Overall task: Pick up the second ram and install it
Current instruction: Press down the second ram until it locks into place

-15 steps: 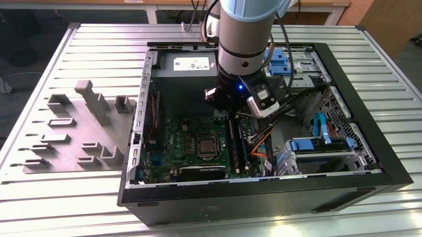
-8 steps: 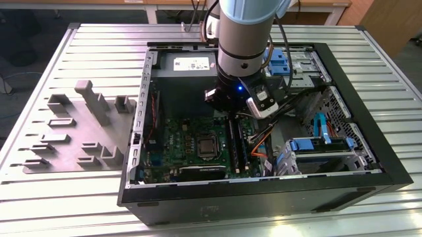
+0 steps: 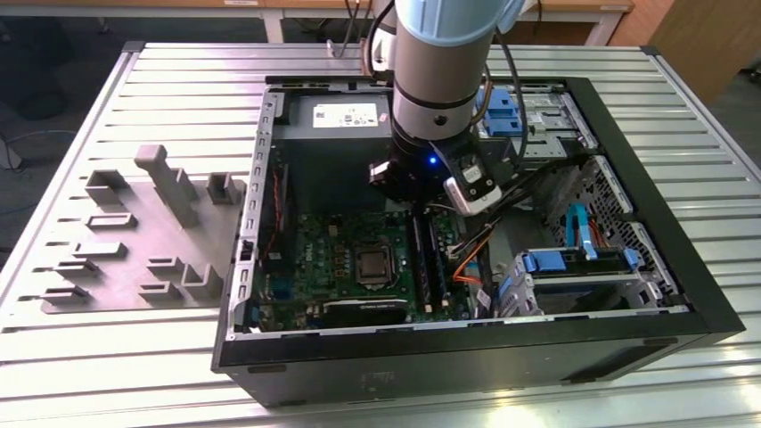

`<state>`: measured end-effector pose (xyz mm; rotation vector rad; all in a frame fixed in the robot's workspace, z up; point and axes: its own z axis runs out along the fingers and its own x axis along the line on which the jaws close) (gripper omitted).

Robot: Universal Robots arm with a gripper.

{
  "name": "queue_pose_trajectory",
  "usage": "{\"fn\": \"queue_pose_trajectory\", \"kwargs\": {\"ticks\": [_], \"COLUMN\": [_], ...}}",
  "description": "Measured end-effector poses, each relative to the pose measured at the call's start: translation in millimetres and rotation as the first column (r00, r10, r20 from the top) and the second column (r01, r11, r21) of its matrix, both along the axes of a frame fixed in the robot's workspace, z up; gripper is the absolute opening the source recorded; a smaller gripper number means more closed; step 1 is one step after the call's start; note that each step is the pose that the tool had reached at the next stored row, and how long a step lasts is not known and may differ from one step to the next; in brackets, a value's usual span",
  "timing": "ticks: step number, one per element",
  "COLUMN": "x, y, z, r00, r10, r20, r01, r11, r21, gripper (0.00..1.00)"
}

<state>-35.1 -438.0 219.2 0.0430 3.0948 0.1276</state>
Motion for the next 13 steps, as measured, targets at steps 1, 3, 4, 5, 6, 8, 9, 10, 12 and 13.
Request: {"fn": "queue_pose_trajectory", "kwargs": {"ticks": [1,3,4,5,6,8,9,10,12,13], "x": [0.0,0.1,0.0,0.0,0.0,0.0,0.0,0.0,0.0,0.0], "y": [0.0,0.1,0.1,0.1,0.0,0.0,0.0,0.1,0.1,0.0], "z": [-0.1,-0.9,-1.6,-1.9,-2.0,-2.0,-2.0,-2.1,-2.7,-2.8], "r00": [1.0,1.0,1.0,1.0,1.0,1.0,1.0,1.0,1.0,1.0], "r10": [0.0,0.0,0.0,0.0,0.0,0.0,0.0,0.0,0.0,0.0], "r20": [0.0001,0.0003,0.0001,0.0001,0.0001,0.0001,0.0002,0.0002,0.0002,0.0001], "r01": [0.0,0.0,0.0,0.0,0.0,0.0,0.0,0.0,0.0,0.0], "r11": [1.0,1.0,1.0,1.0,1.0,1.0,1.0,1.0,1.0,1.0], "r21": [0.0001,0.0007,0.0004,0.0004,0.0003,0.0002,0.0003,0.0003,0.0004,0.0002], "gripper": [0.11,0.11,0.11,0.11,0.11,0.11,0.11,0.11,0.11,0.11]}}
